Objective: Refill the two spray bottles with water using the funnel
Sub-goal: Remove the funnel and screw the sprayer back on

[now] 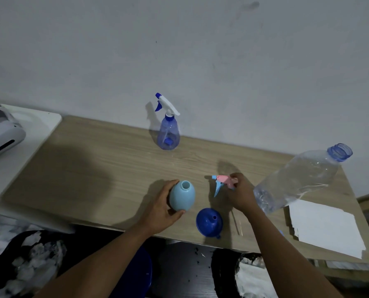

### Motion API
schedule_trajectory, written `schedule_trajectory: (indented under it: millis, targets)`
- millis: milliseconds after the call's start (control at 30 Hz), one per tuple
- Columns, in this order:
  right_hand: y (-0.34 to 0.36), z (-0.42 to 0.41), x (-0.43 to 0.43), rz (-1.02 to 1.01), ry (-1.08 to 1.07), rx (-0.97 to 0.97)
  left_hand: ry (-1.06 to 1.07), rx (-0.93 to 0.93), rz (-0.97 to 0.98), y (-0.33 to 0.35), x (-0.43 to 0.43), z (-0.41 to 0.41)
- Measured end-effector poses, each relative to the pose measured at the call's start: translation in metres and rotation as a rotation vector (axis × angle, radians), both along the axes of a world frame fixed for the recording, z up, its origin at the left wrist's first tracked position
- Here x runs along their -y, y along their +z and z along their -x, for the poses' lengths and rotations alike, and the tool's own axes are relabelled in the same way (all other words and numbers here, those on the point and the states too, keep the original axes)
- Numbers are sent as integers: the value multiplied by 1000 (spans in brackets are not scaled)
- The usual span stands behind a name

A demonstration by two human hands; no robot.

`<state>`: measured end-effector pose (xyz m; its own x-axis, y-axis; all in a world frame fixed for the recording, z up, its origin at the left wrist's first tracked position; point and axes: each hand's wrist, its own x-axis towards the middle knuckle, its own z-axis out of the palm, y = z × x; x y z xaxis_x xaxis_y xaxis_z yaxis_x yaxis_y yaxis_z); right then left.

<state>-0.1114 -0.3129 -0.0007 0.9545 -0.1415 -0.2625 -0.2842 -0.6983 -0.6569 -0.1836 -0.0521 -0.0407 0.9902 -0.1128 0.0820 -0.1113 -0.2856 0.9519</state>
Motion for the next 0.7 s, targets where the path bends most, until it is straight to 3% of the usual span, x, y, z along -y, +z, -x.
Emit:
schedule_trajectory:
  millis: [300,567,700]
  targets:
    - [64,-6,-5,-440,-139,356,98,-35,-15,-2,6,-2]
    - [190,-3,-34,-740,-74,629,84,38,-16,53,12,0]
    - [237,7,-43,-780,9,707,49,94,-8,89,18,5]
